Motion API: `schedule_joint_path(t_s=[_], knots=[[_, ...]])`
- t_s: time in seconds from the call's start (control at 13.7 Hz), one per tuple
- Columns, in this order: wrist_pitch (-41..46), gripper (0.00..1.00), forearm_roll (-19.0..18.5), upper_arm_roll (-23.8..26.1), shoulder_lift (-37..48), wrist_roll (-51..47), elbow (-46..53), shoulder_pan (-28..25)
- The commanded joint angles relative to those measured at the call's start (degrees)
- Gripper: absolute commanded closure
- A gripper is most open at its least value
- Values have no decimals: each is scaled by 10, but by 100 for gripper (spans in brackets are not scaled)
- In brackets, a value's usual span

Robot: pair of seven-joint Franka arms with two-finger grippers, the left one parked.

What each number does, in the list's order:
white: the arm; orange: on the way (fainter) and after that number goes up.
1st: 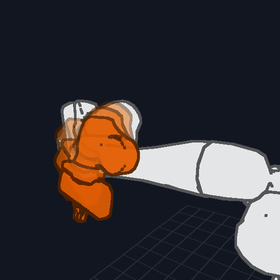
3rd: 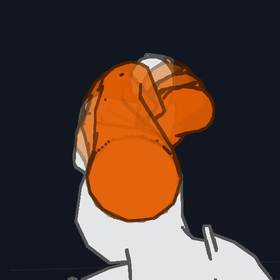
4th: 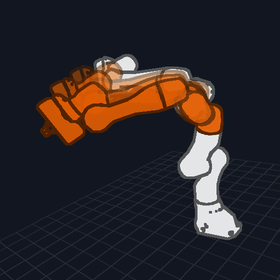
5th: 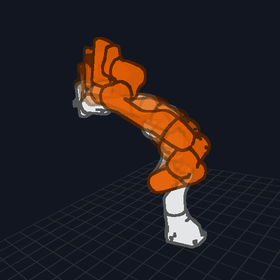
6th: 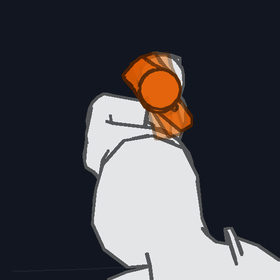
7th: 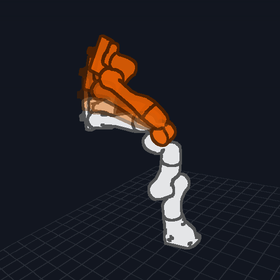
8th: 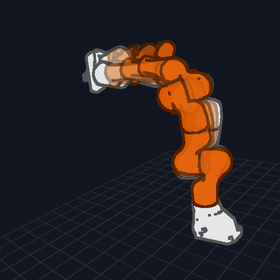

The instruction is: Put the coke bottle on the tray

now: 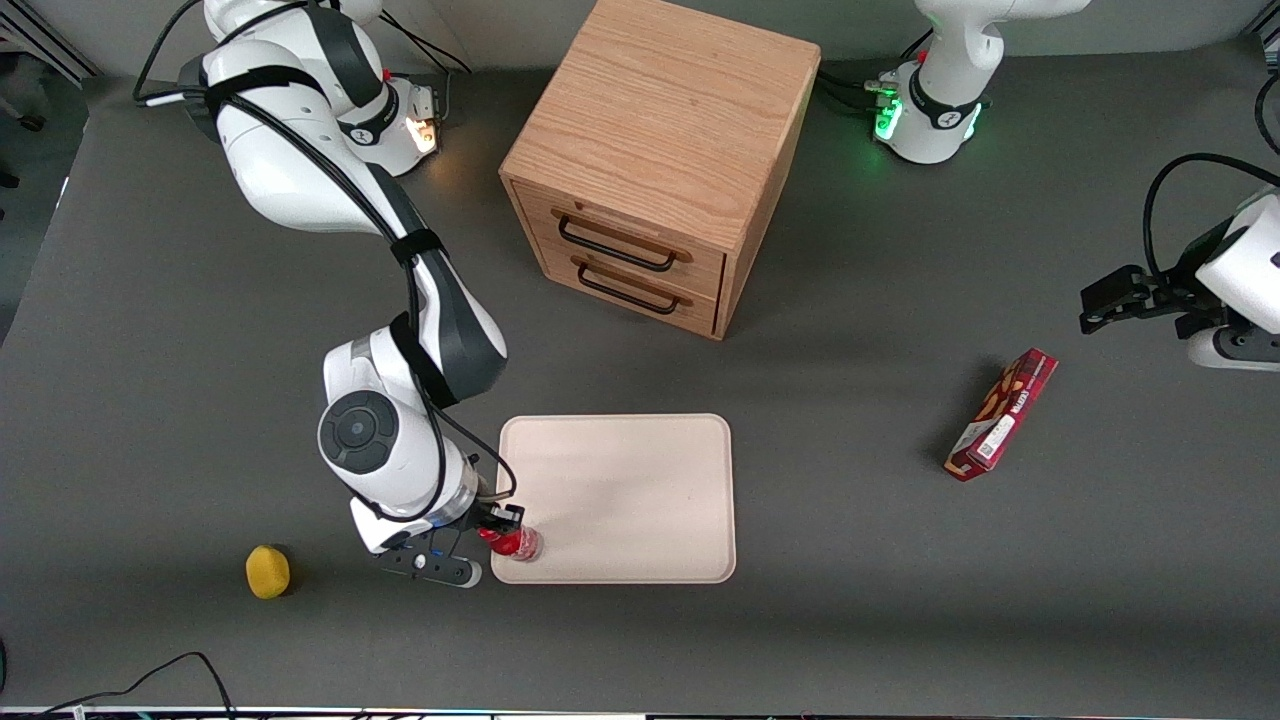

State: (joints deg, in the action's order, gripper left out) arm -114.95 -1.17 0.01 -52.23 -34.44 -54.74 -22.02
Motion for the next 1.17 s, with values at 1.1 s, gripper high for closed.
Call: schedule_joint_path(t_s=[1.1], knots=[[116, 0, 0, 1, 598, 218, -553, 149]])
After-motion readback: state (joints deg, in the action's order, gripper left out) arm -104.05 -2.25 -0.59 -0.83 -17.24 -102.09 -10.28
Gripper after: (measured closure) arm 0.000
